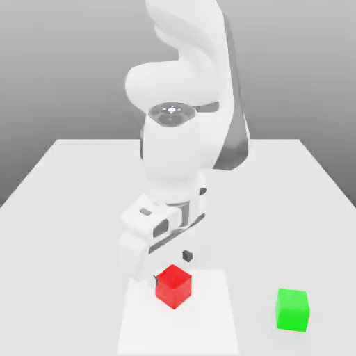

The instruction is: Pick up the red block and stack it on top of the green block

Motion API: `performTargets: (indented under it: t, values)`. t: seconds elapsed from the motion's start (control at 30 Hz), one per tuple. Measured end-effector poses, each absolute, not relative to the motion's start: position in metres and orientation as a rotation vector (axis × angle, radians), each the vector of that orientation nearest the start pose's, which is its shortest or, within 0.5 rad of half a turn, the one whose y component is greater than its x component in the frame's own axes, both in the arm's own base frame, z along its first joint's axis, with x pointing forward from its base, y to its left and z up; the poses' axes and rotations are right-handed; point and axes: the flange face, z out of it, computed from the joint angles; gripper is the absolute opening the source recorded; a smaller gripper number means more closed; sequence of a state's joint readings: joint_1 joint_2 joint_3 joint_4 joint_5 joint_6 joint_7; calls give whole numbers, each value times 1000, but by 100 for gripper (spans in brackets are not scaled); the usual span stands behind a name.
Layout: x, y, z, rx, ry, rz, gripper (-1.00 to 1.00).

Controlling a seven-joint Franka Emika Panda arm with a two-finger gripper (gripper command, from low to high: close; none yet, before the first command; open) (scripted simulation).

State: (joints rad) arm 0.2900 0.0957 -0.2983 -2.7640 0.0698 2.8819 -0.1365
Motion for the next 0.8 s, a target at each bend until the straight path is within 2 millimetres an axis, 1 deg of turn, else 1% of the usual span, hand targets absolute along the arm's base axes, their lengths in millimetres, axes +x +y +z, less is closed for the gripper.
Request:
performTargets:
  t: [0.17, 0.3, 0.33, 0.57, 0.8]
  values:
    - [386, -10, 170, -3149, -97, -31, 0]
    - [378, -9, 150, -3144, -90, -11, 0]
    - [376, -9, 145, -3142, -89, -6, -100]
    - [376, -9, 144, -3142, -89, -2, -100]
    - [387, -11, 176, -3149, -98, -32, -100]
